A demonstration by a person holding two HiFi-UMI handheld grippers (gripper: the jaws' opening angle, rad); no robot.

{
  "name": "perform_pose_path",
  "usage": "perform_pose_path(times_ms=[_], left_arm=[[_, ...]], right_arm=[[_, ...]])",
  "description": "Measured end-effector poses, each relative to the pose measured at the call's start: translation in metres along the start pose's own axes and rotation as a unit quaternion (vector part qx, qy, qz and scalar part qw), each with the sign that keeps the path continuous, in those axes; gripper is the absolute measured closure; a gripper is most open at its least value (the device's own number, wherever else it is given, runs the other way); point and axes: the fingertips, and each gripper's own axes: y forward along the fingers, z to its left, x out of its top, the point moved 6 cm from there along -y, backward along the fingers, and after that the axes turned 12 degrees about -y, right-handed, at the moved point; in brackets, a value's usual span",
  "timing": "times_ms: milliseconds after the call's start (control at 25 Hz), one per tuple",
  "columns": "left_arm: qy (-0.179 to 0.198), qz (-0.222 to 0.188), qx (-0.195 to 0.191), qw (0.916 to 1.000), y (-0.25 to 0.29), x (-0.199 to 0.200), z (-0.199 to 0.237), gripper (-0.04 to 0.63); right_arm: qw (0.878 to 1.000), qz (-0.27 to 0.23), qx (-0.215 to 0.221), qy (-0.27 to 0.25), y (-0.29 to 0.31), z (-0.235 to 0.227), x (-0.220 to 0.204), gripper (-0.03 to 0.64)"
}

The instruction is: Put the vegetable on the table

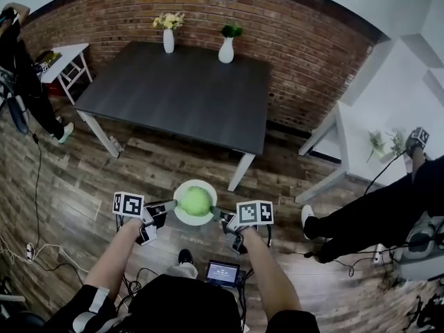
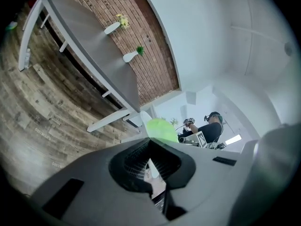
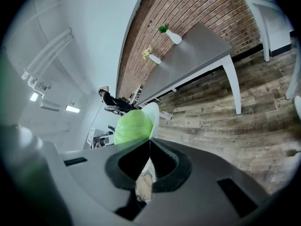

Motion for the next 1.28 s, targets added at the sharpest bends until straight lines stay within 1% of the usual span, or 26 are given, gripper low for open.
perform_pose_path(times_ms=[80, 240, 640, 760, 840, 960, 1080, 1200, 1280], left_arm=[[-0.007, 0.003, -0.001, 1.0, -0.003, 0.021, 0.005, 0.592], [-0.003, 0.006, -0.004, 1.0, -0.01, 0.055, 0.009, 0.592], [-0.018, -0.01, -0.004, 0.9998, -0.015, 0.109, 0.031, 0.592], [-0.007, -0.015, -0.001, 0.9999, -0.011, 0.131, 0.035, 0.592], [-0.004, -0.019, 0.0, 0.9998, -0.005, 0.149, 0.037, 0.592], [-0.02, -0.022, 0.007, 0.9995, 0.008, 0.175, 0.042, 0.592], [-0.004, -0.027, 0.01, 0.9996, 0.024, 0.208, 0.041, 0.592], [-0.04, -0.037, -0.004, 0.9985, 0.048, 0.234, 0.033, 0.592], [-0.033, -0.042, 0.006, 0.9986, 0.062, 0.255, 0.034, 0.592]], right_arm=[[1.0, -0.004, -0.002, -0.001, 0.013, -0.001, 0.017, 0.606], [1.0, -0.006, -0.004, 0.002, 0.036, 0.0, 0.042, 0.606], [1.0, 0.01, 0.004, 0.006, 0.079, -0.016, 0.087, 0.606], [1.0, 0.014, 0.01, 0.006, 0.093, -0.026, 0.104, 0.606], [1.0, 0.016, 0.014, 0.004, 0.1, -0.035, 0.121, 0.606], [1.0, 0.019, 0.021, 0.002, 0.109, -0.052, 0.149, 0.606], [0.999, 0.023, 0.025, -0.002, 0.116, -0.07, 0.181, 0.606], [0.999, 0.028, 0.031, -0.005, 0.118, -0.09, 0.217, 0.606], [0.999, 0.032, 0.034, -0.007, 0.118, -0.103, 0.24, 0.606]])
